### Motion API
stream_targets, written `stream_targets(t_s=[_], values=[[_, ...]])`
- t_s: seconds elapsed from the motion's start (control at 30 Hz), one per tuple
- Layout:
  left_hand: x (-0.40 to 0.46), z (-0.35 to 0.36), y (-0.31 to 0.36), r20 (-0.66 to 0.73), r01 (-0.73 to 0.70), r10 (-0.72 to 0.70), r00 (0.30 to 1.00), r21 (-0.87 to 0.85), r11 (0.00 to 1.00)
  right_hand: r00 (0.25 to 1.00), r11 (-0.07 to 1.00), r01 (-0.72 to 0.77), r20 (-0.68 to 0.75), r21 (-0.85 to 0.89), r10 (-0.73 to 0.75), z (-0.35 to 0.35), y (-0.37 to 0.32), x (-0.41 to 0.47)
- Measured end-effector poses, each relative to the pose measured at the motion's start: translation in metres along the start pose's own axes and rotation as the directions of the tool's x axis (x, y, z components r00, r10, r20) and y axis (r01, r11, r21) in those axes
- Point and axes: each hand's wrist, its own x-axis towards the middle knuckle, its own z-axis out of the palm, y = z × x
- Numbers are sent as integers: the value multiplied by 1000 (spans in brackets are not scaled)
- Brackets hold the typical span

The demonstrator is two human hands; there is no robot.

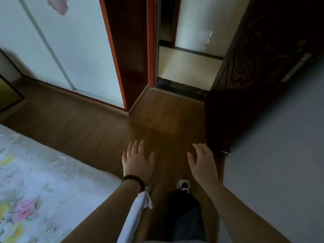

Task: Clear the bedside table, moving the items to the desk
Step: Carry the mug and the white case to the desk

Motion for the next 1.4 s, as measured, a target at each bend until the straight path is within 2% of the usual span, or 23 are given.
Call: stream_targets(t_s=[0.3,0.57,0.73,1.0,1.2,1.4], values=[[178,-4,79,-74,253,-259,963,-83,964,959,973,224,190,-47,-212,-8,-4,246],[265,-28,50,-137,499,-517,845,-147,854,868,920,392,338,-15,-364,42,-79,363],[309,-51,3,-182,613,-641,746,-189,767,758,855,509,418,102,-501,82,-150,420],[423,-137,-126,-264,692,-732,628,-243,680,610,693,698,355,181,-708,184,-315,521],[493,-232,-229,-324,730,-766,555,-252,636,541,622,761,349,184,-765,240,-468,577],[546,-292,-311,-340,761,-802,490,-281,584,474,566,790,351,236,-807,295,-587,619]])
